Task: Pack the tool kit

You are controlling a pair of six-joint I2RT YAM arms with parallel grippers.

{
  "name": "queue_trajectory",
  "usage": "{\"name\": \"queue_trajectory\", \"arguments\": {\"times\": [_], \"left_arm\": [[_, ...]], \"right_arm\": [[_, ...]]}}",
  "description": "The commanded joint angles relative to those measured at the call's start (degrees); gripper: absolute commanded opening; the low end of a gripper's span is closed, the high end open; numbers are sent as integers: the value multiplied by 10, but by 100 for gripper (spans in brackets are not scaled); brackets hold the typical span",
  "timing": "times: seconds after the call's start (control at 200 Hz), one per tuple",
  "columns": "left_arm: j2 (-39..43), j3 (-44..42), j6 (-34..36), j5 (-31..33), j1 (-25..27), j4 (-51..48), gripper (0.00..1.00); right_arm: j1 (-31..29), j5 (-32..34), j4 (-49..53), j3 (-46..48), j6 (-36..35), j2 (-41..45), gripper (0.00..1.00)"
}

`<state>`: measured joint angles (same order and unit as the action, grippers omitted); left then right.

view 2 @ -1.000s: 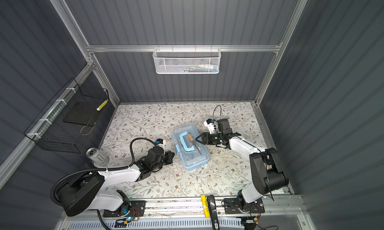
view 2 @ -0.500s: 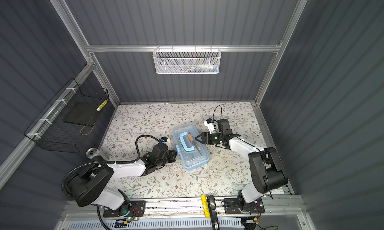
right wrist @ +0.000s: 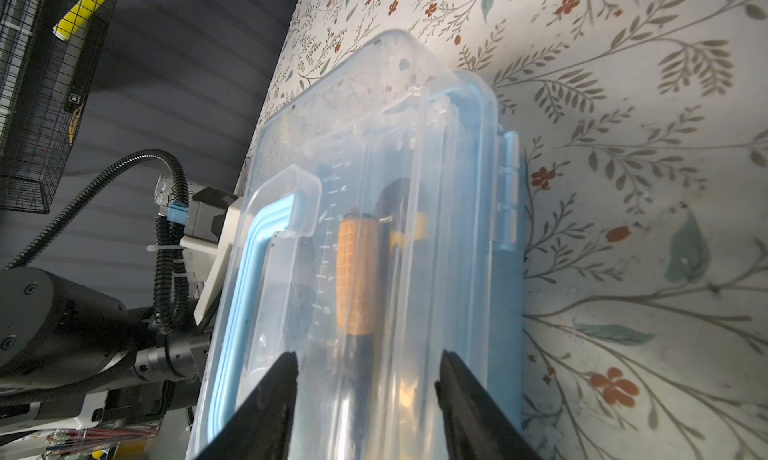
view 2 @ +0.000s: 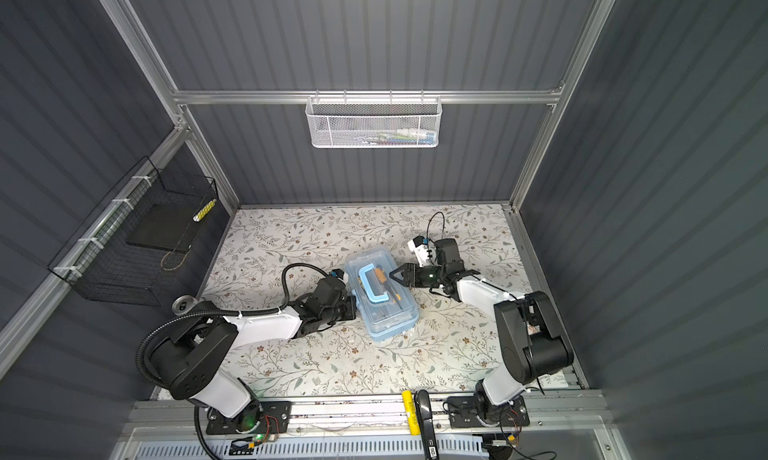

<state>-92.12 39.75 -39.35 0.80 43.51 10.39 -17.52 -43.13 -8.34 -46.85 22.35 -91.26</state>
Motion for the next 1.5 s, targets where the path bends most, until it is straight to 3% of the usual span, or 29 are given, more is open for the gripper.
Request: {"name": "queue_trajectory", "arguments": {"times": [0.0,0.11,0.21,0.365,0.44,0.52,0.56,0.731,0.771,0.876,0.966,1.046,1.151,1.331,1.496], "left_arm": [[-1,61,25,-49,10,106,0],[-3,63,34,-36,8,93,0],[19,72,67,16,-3,0,0],[121,40,96,89,-82,-110,1],[169,36,116,127,-131,-170,25],[214,29,151,189,-160,-204,83],[231,23,167,221,-168,-204,99],[282,-23,215,379,-178,-151,100],[291,-30,222,405,-180,-142,100],[302,-80,285,465,-183,-47,100],[294,-119,343,475,-193,35,100],[274,-155,390,465,-203,116,100],[240,-190,409,430,-229,195,100],[151,-229,396,326,-283,345,100],[34,-228,442,274,-298,525,100]], "right_arm": [[-38,-16,73,32,4,-39,55],[-38,-12,71,29,4,-42,55],[-32,7,88,22,-1,-30,54],[2,29,104,33,-2,31,54],[8,53,137,41,-14,74,54],[19,80,154,72,-11,140,55],[30,100,167,87,-8,181,56],[103,230,227,149,-36,396,65],[124,293,231,159,-36,438,67],[160,424,186,201,-31,518,75],[165,515,92,249,-44,539,78],[166,581,-3,289,-63,516,80],[167,618,-139,329,-103,450,81],[169,601,-401,356,-177,268,83],[173,543,-476,319,-201,159,86]]}}
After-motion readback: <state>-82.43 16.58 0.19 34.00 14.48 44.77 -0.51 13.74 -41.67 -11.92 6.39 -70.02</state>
